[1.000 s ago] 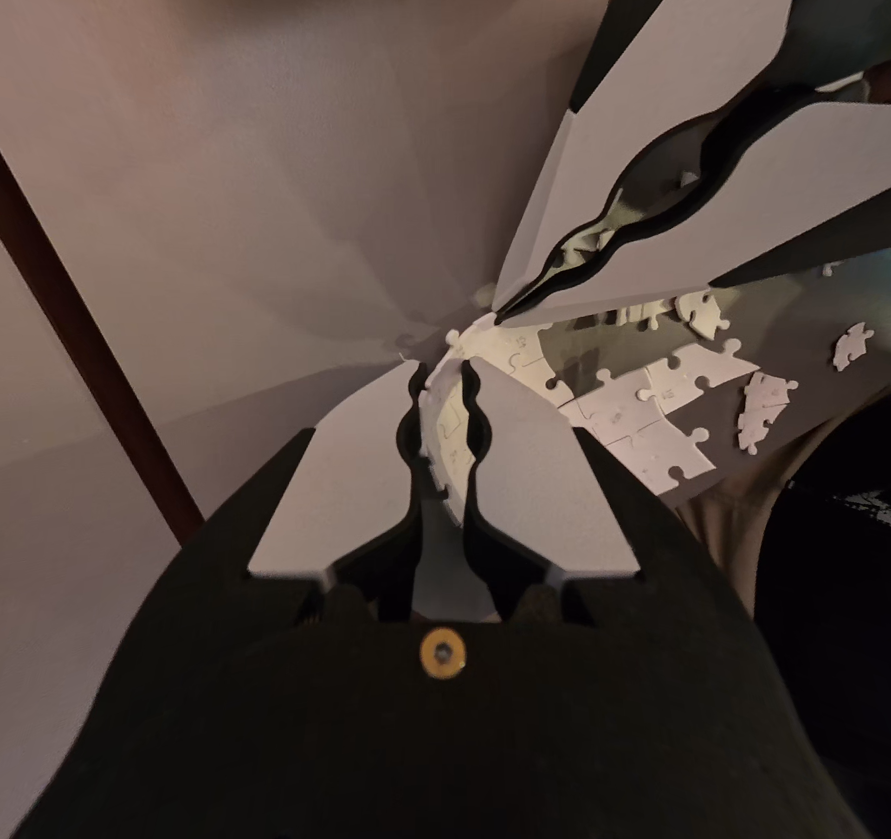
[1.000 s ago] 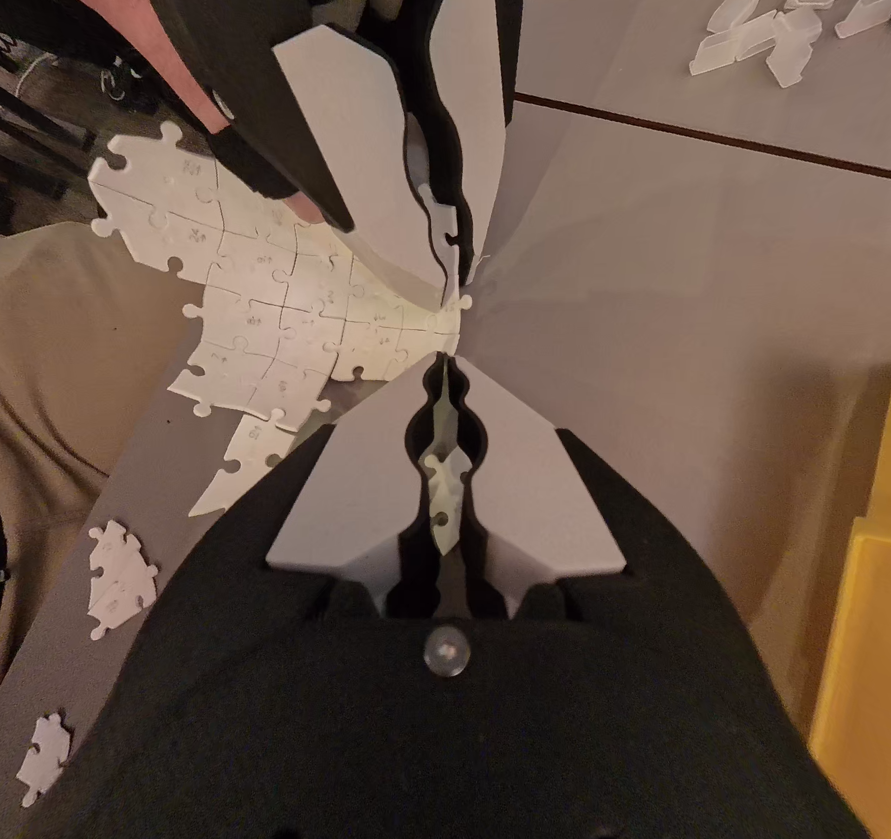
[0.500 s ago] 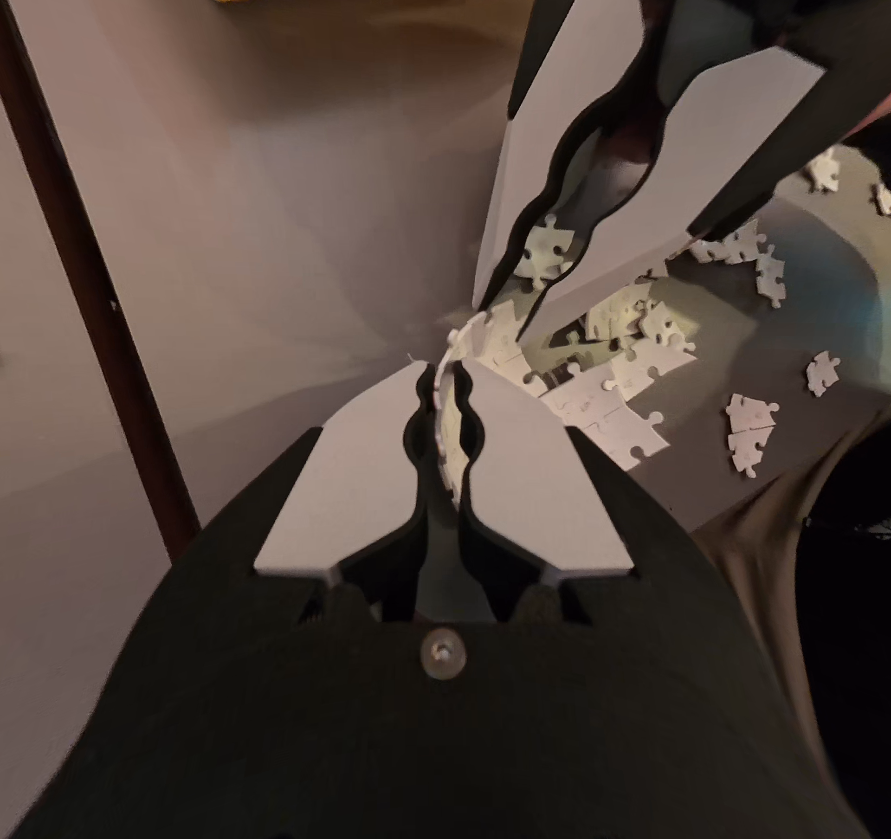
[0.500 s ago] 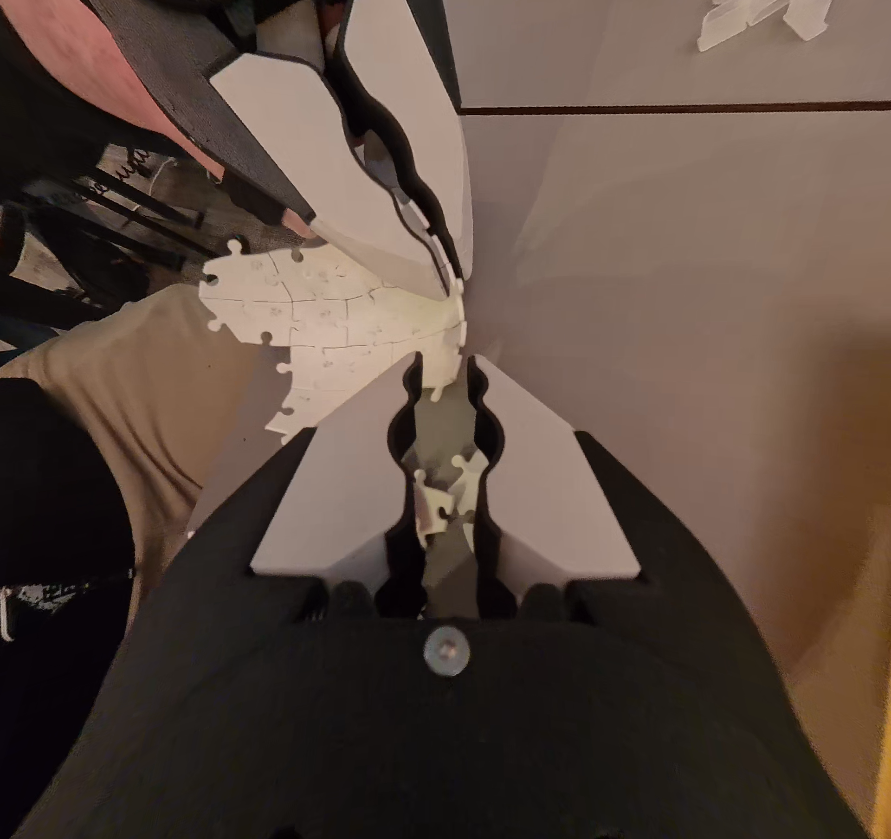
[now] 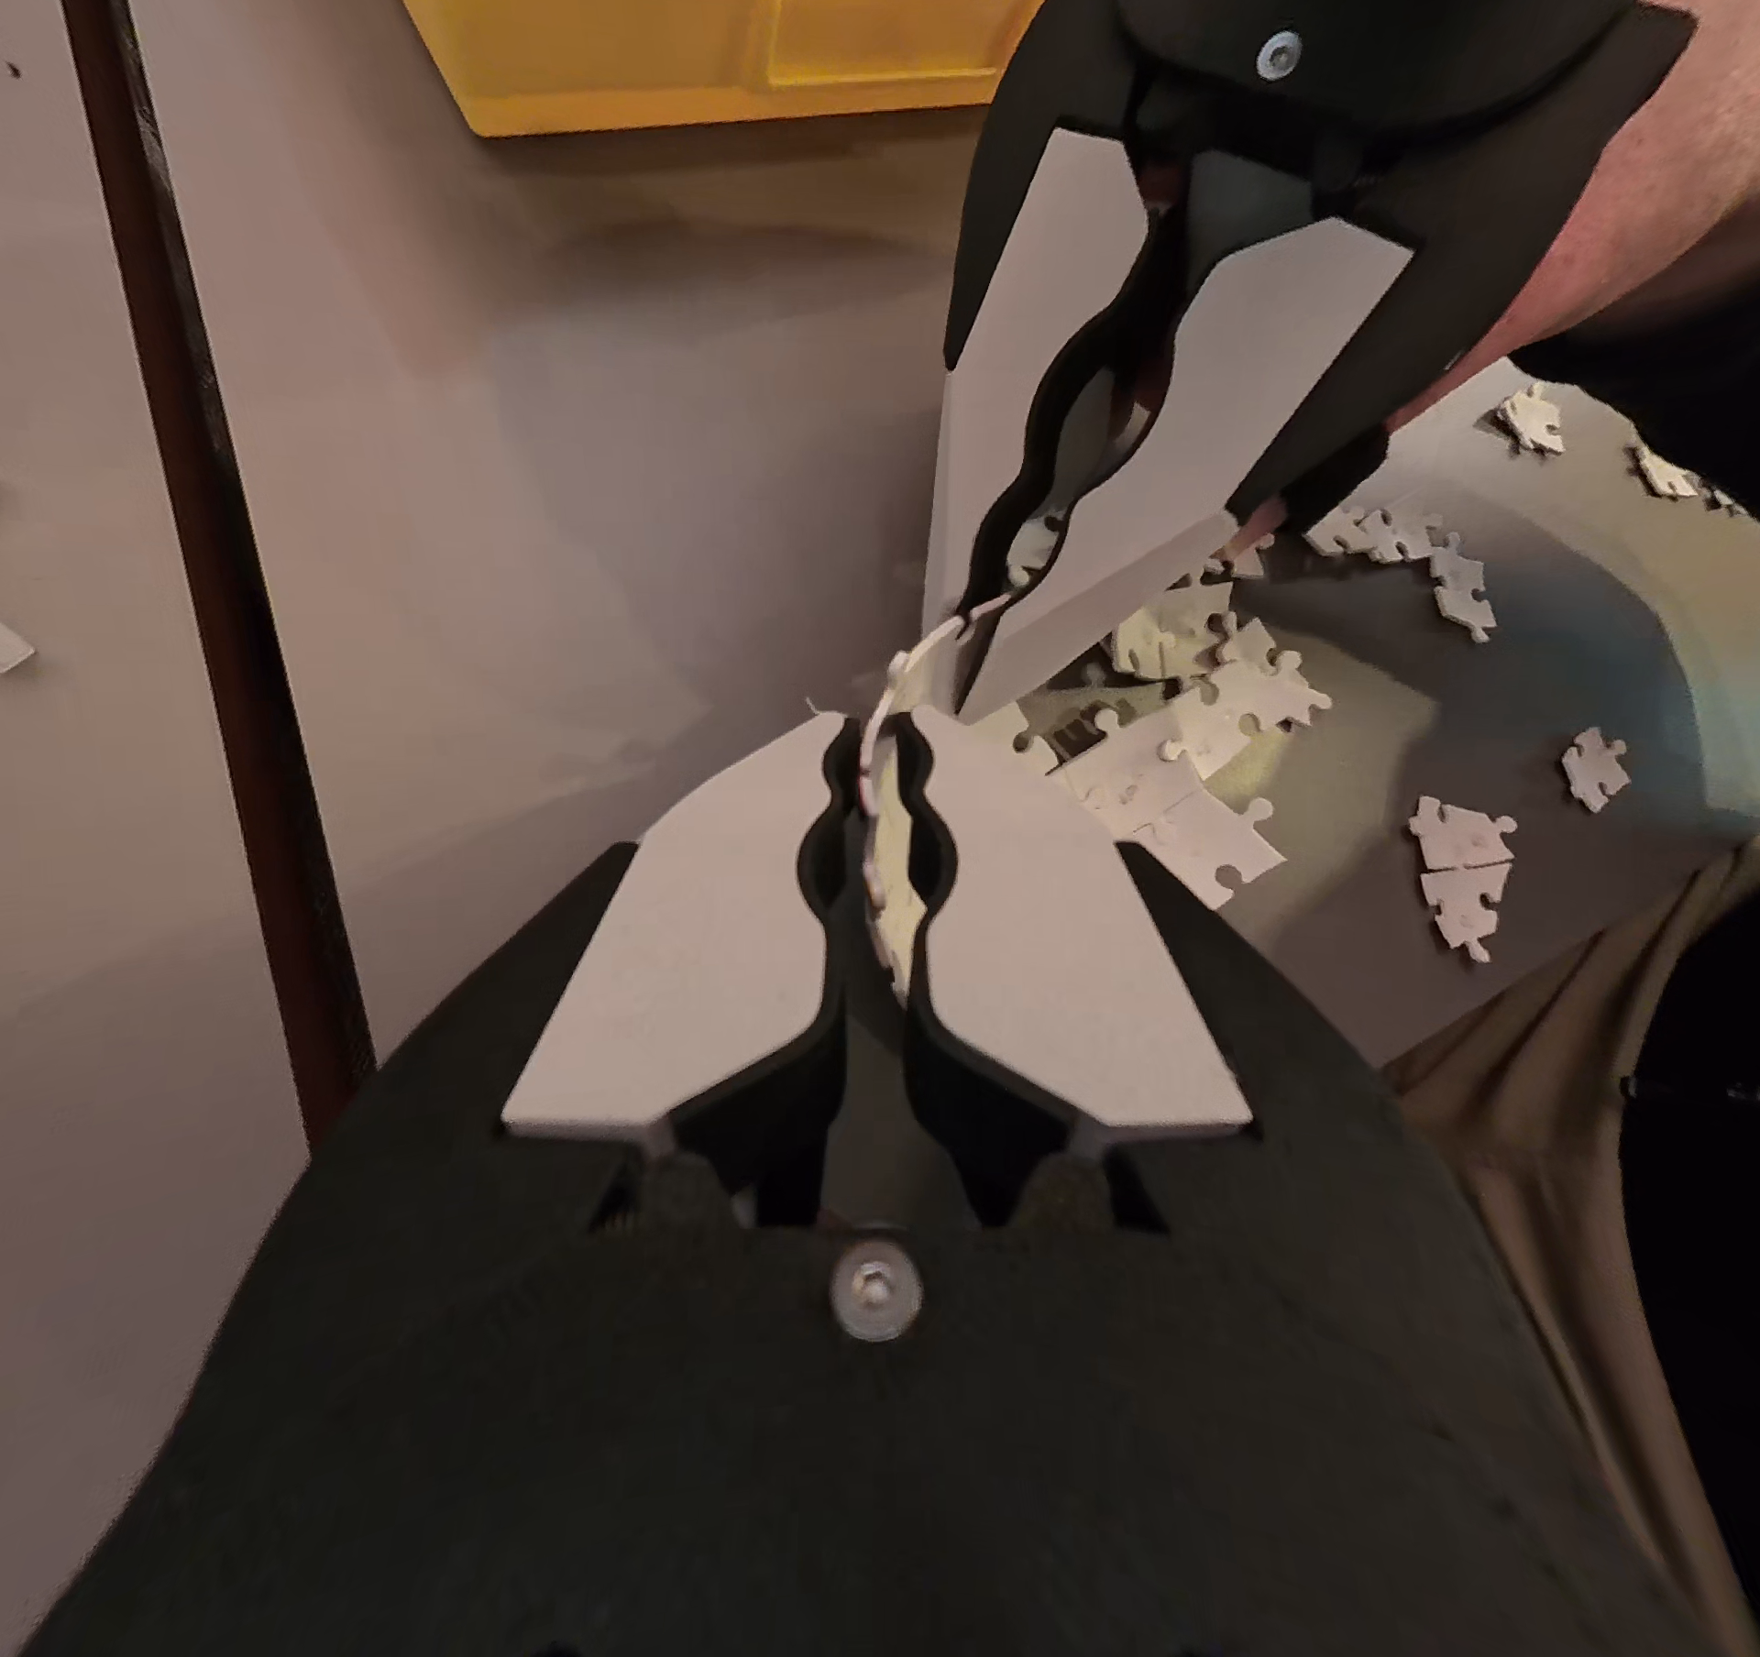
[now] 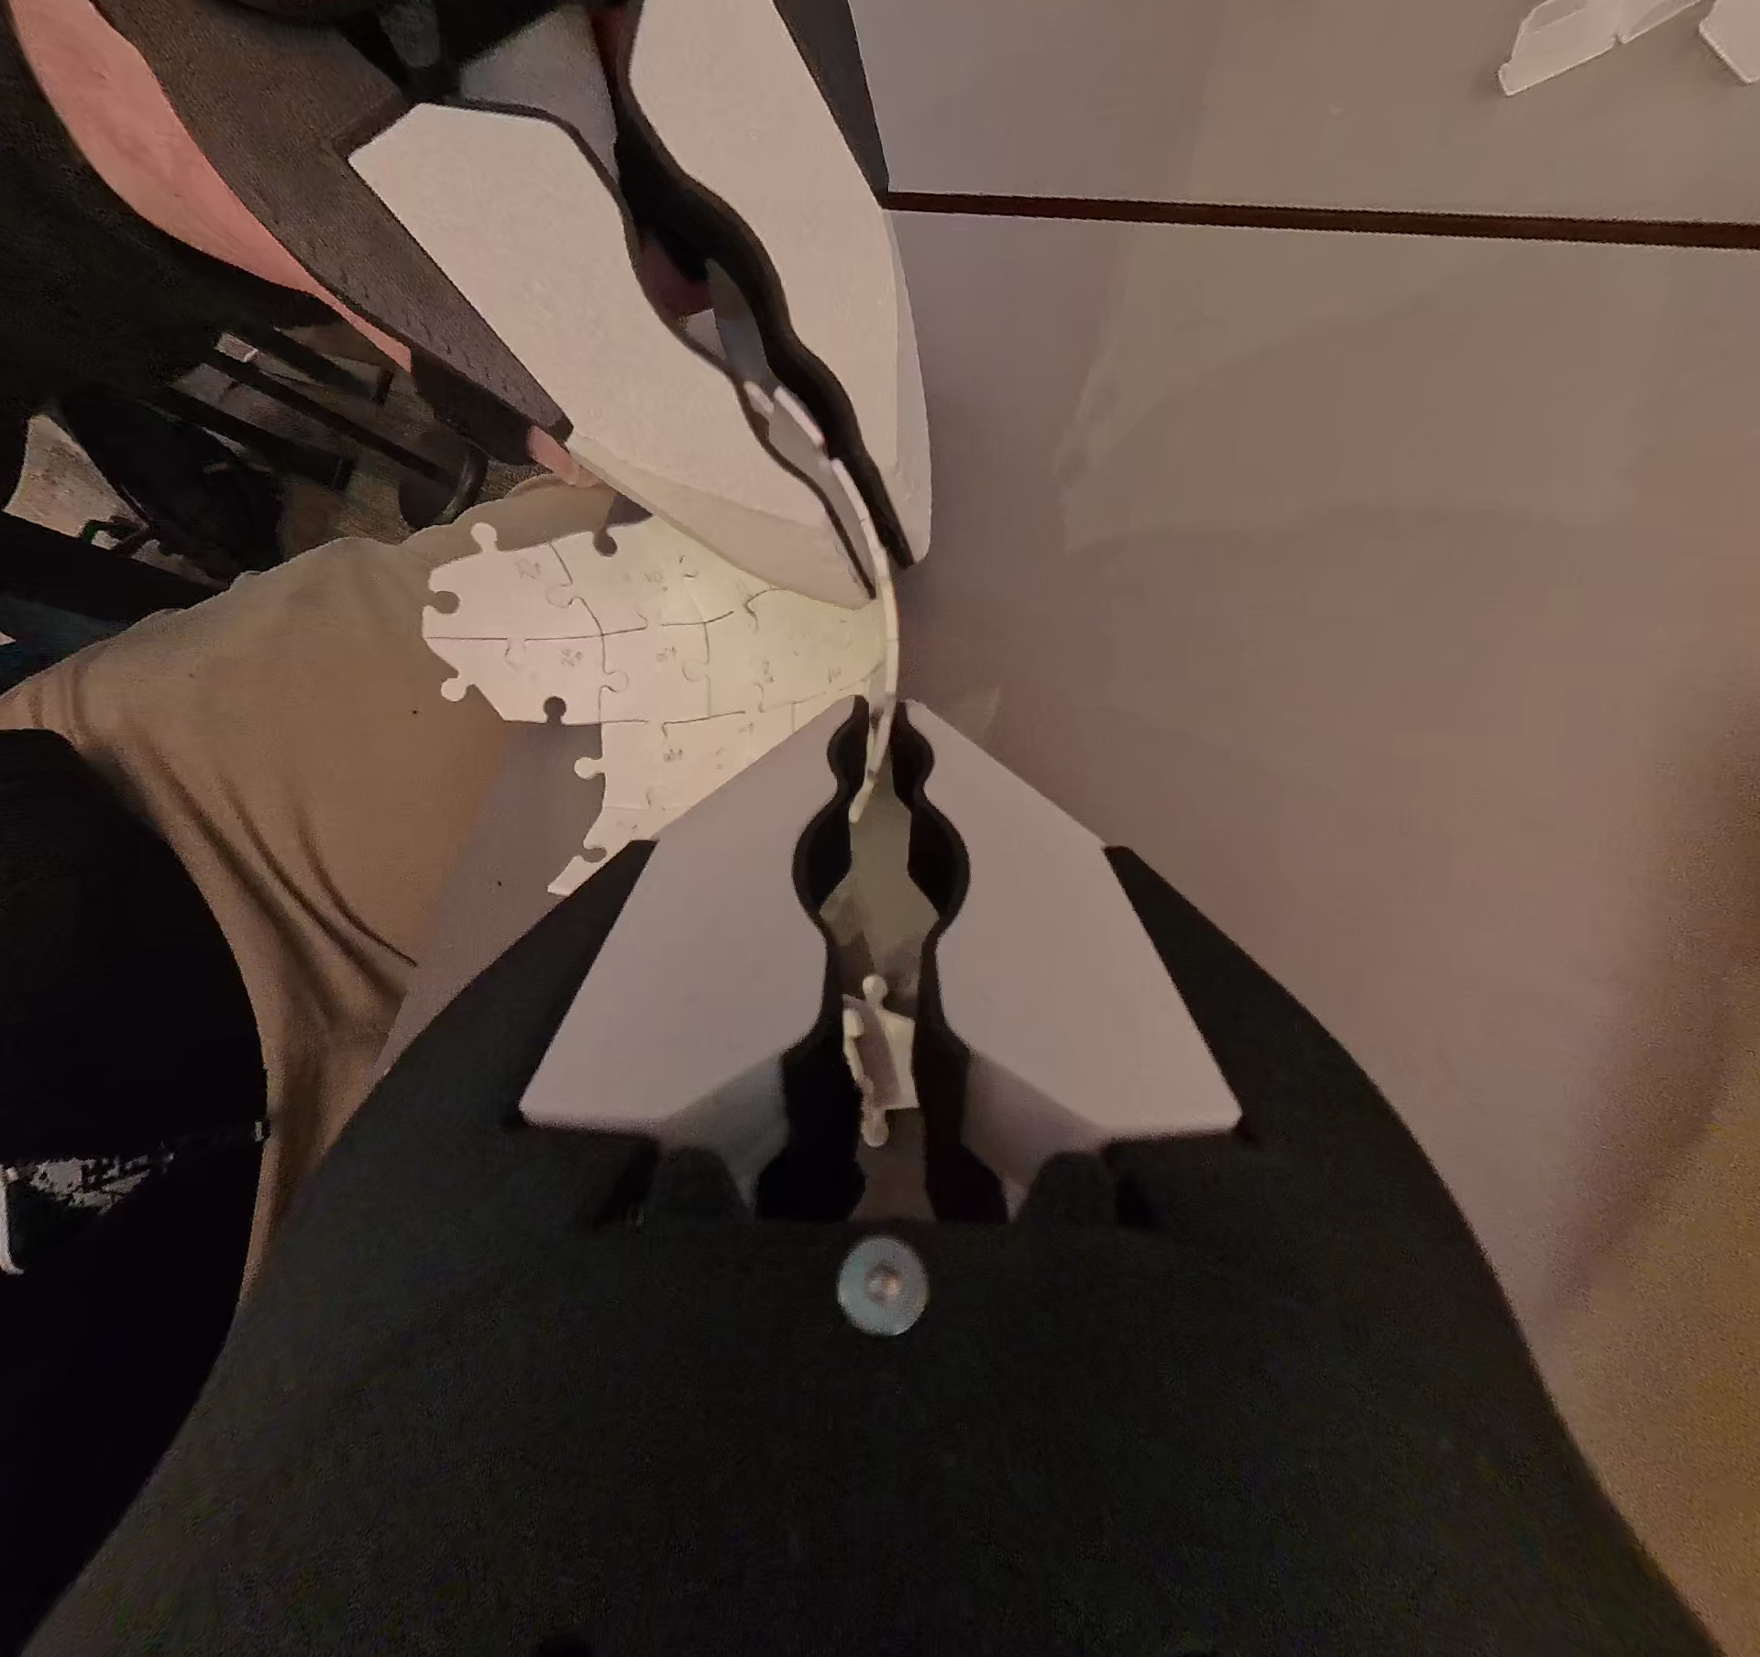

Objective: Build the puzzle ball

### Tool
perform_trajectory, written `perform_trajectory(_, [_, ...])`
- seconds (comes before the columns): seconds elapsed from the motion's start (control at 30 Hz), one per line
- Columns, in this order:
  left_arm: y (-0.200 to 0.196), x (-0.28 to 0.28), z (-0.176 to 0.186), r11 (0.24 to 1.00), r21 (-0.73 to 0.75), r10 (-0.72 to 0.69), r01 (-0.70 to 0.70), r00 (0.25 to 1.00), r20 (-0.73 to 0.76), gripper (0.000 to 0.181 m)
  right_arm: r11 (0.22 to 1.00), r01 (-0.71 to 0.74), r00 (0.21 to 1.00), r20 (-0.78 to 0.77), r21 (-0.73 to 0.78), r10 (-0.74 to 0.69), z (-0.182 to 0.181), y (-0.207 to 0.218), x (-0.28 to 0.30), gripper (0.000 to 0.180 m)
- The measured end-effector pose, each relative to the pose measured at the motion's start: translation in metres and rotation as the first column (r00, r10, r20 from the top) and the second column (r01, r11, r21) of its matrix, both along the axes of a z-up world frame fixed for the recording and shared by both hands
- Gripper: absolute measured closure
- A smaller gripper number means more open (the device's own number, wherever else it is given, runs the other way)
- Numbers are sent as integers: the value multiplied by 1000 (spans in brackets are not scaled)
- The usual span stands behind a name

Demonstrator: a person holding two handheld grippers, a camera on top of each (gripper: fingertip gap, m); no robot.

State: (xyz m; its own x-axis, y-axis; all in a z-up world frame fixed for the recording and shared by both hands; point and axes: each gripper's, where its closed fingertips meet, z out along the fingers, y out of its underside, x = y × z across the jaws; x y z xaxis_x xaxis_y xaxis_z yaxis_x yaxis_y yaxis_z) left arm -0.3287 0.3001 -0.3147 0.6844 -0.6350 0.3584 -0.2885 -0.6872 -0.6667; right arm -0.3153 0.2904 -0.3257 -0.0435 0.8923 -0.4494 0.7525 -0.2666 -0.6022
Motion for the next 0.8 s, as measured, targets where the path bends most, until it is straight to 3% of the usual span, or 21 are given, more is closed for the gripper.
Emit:
perform_trajectory(0.17, [-9,4,-2,998,7,-59,59,998,-14,166,1000,-8,1000,-15,1,8,4,-3,-3,179])
perform_trajectory(0.43, [-15,1,-1,998,-1,-68,68,998,16,175,999,-32,999,-13,11,32,6,-7,-5,179])
perform_trajectory(0.6, [-16,-3,1,999,18,-35,34,999,32,176,999,-7,1000,-28,-35,6,8,-8,-5,168])
perform_trajectory(0.8, [-17,-6,3,999,41,23,-27,997,79,175,999,-16,1000,-20,-31,15,4,-14,-4,177])
